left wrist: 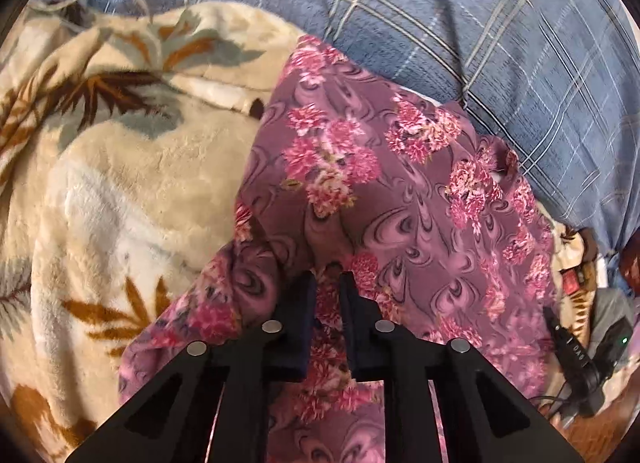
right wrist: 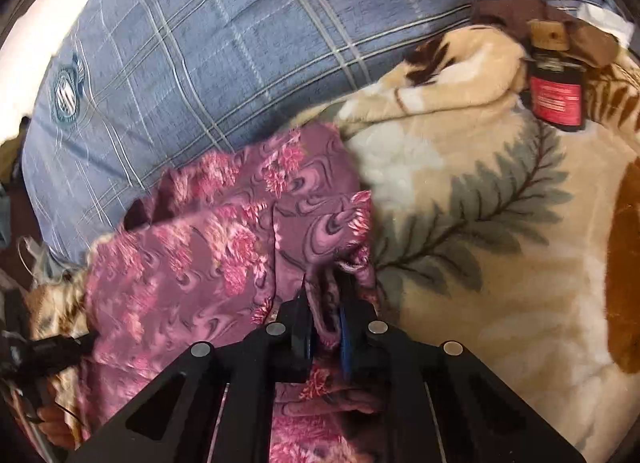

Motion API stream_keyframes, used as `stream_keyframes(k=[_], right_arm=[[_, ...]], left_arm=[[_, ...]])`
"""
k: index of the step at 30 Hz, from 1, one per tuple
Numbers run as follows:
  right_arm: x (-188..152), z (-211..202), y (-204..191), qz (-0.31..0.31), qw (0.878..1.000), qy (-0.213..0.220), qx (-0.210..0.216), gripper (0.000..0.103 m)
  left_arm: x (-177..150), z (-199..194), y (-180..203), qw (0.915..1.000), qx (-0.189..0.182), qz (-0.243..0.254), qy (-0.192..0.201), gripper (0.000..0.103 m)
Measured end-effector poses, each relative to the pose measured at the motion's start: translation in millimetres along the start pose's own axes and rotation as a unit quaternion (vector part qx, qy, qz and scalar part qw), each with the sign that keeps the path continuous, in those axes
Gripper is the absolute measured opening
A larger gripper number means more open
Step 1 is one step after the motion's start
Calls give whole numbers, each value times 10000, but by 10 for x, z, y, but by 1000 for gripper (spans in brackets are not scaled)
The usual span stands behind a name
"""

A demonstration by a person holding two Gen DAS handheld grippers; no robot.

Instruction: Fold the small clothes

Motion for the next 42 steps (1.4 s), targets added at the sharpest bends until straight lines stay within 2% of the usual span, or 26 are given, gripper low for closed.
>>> stream_keyframes(k=[3, 4, 5, 7, 9, 11, 17, 21, 25, 28, 30, 33, 36, 37, 38, 39, 40, 42], right_arm=[[-40, -287, -63, -32, 9999, -2, 119, 25], [-78, -393, -66, -59, 9998, 19, 203, 35], [-129, -517, -53, -96, 9995, 54, 287, 46], [-297, -821, 29, -204, 9992, 77, 334, 57], [-480, -1049, 144, -248, 9993, 36, 272, 58], [-665, -1225, 327, -225, 9995, -19, 235, 58], [-1278, -1745, 802, -7, 9994, -256, 244, 60], [-1629, -1817, 956, 126, 9977, -541, 375, 62], [-1957, -1764, 946, 304, 9916, -960, 812, 62], [-2182, -1777, 783, 126, 9848, -1221, 1228, 64], [-2317, -1791, 663, -177, 9816, -1372, 1315, 70], [-2465, -1751, 594, -547, 9779, -1633, 1186, 70], [-2584, -1731, 563, -1091, 9748, -1760, 834, 58], [-2612, -1738, 540, -1365, 9734, -1723, 639, 40], [-2647, -1746, 532, -1559, 9715, -1709, 509, 12], [-2663, -1759, 524, -1675, 9692, -1736, 503, 7], [-2657, -1793, 537, -1689, 9691, -1715, 533, 8], [-2652, -1881, 517, -1650, 9711, -1622, 584, 7]], left_arm=[[-13, -280, -226, 9998, -88, -153, -86, 14], [-42, -425, -315, 9999, -58, -143, -23, 14], [-105, -599, -430, 9998, 100, -152, 62, 18], [-204, -834, -572, 9991, 345, -179, 152, 28], [-409, -1054, -757, 9983, 537, -197, 145, 32], [-643, -1198, -876, 9985, 510, -214, -3, 32], [-1337, -1426, -1128, 9987, 94, -229, -443, 39], [-1677, -1432, -1327, 9966, -271, -349, -689, 47], [-1928, -1389, -1429, 9950, -296, -239, -920, 48], [-2042, -1416, -1441, 9949, -342, -104, -939, 50], [-2089, -1408, -1437, 9946, -456, -68, -927, 58], [-2195, -1340, -1414, 9930, -508, -5, -1065, 60], [-2267, -1314, -1359, 9922, -402, 315, -1138, 61], [-2297, -1316, -1337, 9914, -392, 416, -1174, 61], [-2328, -1307, -1297, 9904, -399, 513, -1222, 59], [-2348, -1298, -1248, 9895, -399, 597, -1255, 56], [-2377, -1306, -1216, 9892, -342, 695, -1247, 49], [-2440, -1348, -1170, 9875, -420, 767, -1313, 9]])
Point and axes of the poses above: each gripper's, at about its wrist camera, not at the fingertips, and z roughly the way its jaws point, y to its right, x to its top, the point moved 7 cm from there along z, roughly the way its jaws point, and after that the axes turned 5 degrees about z, right-handed, at the moved point
